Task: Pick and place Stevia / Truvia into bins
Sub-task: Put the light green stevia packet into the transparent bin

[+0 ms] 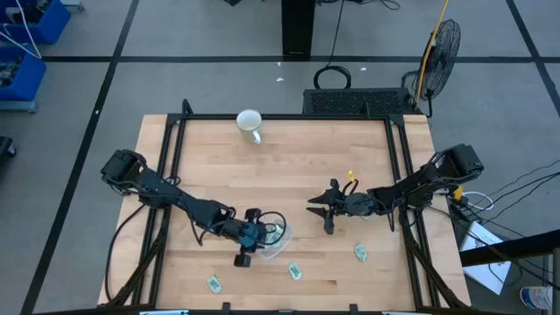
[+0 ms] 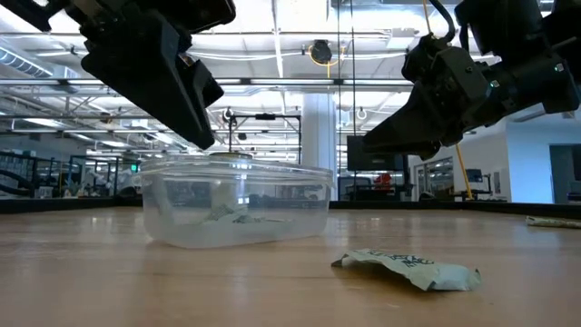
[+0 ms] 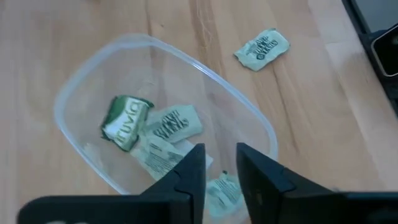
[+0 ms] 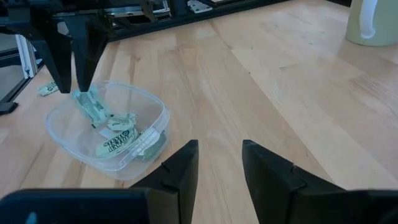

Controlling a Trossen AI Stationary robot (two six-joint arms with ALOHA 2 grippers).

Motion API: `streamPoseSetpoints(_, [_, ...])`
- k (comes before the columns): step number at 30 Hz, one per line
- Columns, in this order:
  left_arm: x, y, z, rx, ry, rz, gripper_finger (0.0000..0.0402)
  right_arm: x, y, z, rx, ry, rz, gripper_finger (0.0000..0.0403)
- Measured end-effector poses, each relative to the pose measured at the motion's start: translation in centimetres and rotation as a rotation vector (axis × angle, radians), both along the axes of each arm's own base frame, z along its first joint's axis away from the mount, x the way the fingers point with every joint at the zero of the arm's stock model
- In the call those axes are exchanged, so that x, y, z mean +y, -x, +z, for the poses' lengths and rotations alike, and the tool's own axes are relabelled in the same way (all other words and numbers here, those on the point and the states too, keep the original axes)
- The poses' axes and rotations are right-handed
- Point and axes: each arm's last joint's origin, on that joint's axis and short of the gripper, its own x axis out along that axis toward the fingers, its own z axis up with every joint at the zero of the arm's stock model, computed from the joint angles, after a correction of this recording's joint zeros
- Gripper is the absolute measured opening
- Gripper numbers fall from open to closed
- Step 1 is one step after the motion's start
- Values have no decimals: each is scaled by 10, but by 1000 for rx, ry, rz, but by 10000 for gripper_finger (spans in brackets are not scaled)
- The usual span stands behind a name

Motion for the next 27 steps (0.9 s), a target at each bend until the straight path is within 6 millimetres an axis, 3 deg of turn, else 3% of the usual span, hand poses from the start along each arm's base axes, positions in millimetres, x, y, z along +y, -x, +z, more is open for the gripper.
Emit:
streamPoseSetpoints(4, [0,-2,1,-32,-20,-13,125,0,0,0,0,0,0,116])
streamPoseSetpoints(10, [5,-4,2,-54,-66,27,129,0,0,2,-16,0,2,116])
streamPoseSetpoints(17, [20,-15,9,-165,-152,130,129,5,6,24,11,57,-12,116])
streamPoseSetpoints(22, [31,-20,10,-186,-159,161,129,4,27,32,215,63,-123,116])
streamPoseSetpoints(27, [40,-22,10,-176,-165,188,129,-5,54,18,464,-44,-269,116])
